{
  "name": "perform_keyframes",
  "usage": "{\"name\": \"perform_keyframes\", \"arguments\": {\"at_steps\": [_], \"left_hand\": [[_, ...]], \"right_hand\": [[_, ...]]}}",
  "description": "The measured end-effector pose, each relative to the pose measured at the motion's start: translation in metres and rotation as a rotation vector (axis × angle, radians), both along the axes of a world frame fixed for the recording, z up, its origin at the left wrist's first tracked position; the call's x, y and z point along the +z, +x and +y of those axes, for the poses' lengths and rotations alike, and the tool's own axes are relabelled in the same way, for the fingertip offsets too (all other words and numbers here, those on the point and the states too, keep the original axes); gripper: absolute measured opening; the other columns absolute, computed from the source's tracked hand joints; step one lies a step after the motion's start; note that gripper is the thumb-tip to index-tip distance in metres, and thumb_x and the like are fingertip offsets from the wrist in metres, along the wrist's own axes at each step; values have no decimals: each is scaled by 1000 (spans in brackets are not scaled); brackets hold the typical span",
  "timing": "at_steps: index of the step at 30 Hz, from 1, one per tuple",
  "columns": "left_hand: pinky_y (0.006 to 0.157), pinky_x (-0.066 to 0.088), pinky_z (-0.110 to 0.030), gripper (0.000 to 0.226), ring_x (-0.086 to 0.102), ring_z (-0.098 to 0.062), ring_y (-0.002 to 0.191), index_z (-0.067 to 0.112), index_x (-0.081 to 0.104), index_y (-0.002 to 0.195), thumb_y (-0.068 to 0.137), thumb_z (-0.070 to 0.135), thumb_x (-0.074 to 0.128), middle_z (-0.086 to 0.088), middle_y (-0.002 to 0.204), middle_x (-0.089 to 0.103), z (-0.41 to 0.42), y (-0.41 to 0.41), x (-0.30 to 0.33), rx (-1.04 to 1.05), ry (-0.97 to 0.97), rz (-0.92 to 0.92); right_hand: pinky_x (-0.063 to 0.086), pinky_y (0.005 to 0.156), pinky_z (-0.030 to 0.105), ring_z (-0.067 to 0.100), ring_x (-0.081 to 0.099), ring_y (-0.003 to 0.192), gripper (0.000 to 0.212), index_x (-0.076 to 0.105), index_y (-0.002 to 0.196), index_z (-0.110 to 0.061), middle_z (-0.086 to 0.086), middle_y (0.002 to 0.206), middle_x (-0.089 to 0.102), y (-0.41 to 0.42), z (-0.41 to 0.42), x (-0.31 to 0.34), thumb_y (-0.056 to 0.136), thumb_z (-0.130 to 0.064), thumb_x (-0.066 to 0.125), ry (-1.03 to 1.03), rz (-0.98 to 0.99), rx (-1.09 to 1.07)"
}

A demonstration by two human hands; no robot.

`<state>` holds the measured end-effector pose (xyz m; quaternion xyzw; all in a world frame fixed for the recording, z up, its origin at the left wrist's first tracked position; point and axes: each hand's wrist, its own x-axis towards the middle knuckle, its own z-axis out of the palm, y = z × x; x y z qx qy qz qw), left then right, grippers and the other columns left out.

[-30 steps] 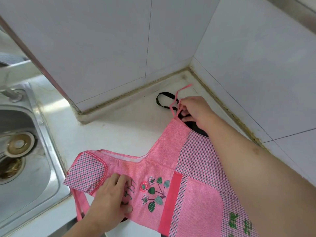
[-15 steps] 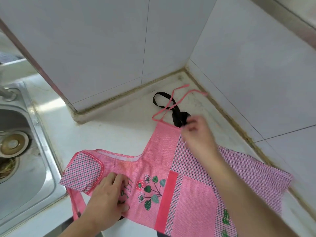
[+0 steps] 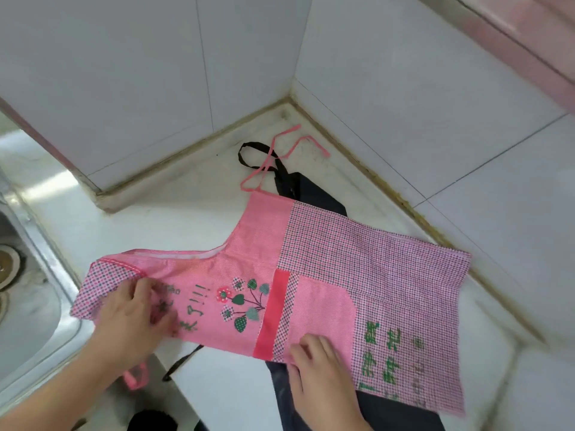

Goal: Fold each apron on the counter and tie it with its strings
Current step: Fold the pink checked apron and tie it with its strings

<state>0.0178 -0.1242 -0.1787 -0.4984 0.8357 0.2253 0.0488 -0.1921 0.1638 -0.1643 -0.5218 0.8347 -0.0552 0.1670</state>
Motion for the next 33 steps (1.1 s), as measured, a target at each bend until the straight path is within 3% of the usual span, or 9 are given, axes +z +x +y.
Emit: {"name": "perform_keyframes", "arguments": {"at_steps": [4, 7, 9, 12, 14, 18, 24, 29, 33], "left_hand": [[87, 52, -55, 57, 59, -41, 98, 16, 68, 112, 72, 56, 59, -12, 109, 59, -2, 3, 14, -71, -97, 28], [93, 50, -44, 63, 57, -19, 107, 28, 68, 125, 77, 69, 69, 6, 120, 58, 22, -7, 30, -429, -28, 202], [95, 48, -41, 59, 55, -14, 111, 33, 63, 130, 79, 60, 75, 12, 122, 57, 35, -16, 30, -577, -41, 170], [78, 55, -43, 41, 65, -26, 94, 24, 72, 114, 76, 11, 78, 7, 104, 66, 26, -23, 13, -464, -118, 156], [69, 57, -42, 40, 67, -31, 83, 19, 78, 104, 71, -2, 70, 2, 94, 70, 7, -17, 9, -405, -181, 88], [69, 60, -46, 56, 70, -36, 83, 13, 81, 99, 50, -13, 72, -7, 95, 75, -31, 9, 16, -378, -205, -87], [70, 60, -42, 38, 70, -35, 79, 29, 76, 98, 68, 9, 66, -6, 88, 73, -74, 24, 39, -157, -189, -321], [99, 53, -58, 73, 67, -37, 116, 19, 71, 131, 62, -1, 82, -9, 129, 72, -40, -15, 38, -636, -224, -62], [101, 56, -50, 74, 63, -25, 128, 29, 65, 138, 68, 28, 89, 1, 143, 63, 17, -43, 31, -834, -96, -8]], "right_hand": [[58, 83, 32, 14, 60, 95, 30, 66, 107, -28, -13, 101, 62, -2, 0, 1, 80, -16, 72, 53, -24, -67], [56, 83, 27, 10, 61, 93, 37, 61, 108, -30, -17, 101, 64, -3, -6, 7, 80, -9, 74, 13, -32, -113], [52, 79, 24, 7, 58, 91, 35, 57, 106, -31, -19, 99, 61, -3, -10, 14, 85, -9, 74, -45, -39, -84], [53, 77, 23, 4, 58, 93, 38, 52, 112, -34, -21, 102, 60, -7, -3, 21, 89, -16, 76, -58, -55, -35], [55, 88, 23, 6, 59, 107, 53, 53, 125, -34, -19, 118, 61, -13, 13, 21, 84, -15, 79, 48, -19, -49], [48, 112, 38, 24, 45, 142, 89, 47, 153, -22, 0, 156, 44, -29, 52, 18, 72, -5, 80, 290, 101, -297], [32, 125, 40, 25, 16, 160, 85, 9, 166, -33, -1, 174, 12, -37, 75, 15, 100, -15, 58, 333, 82, -454], [55, 101, 36, 21, 57, 136, 72, 55, 150, -27, -5, 151, 58, -34, 69, 20, 83, -14, 78, 237, 74, -425], [60, 89, 31, 15, 64, 124, 65, 62, 143, -26, -10, 141, 65, -22, 60, 26, 81, -15, 80, 186, 66, -410]]}}
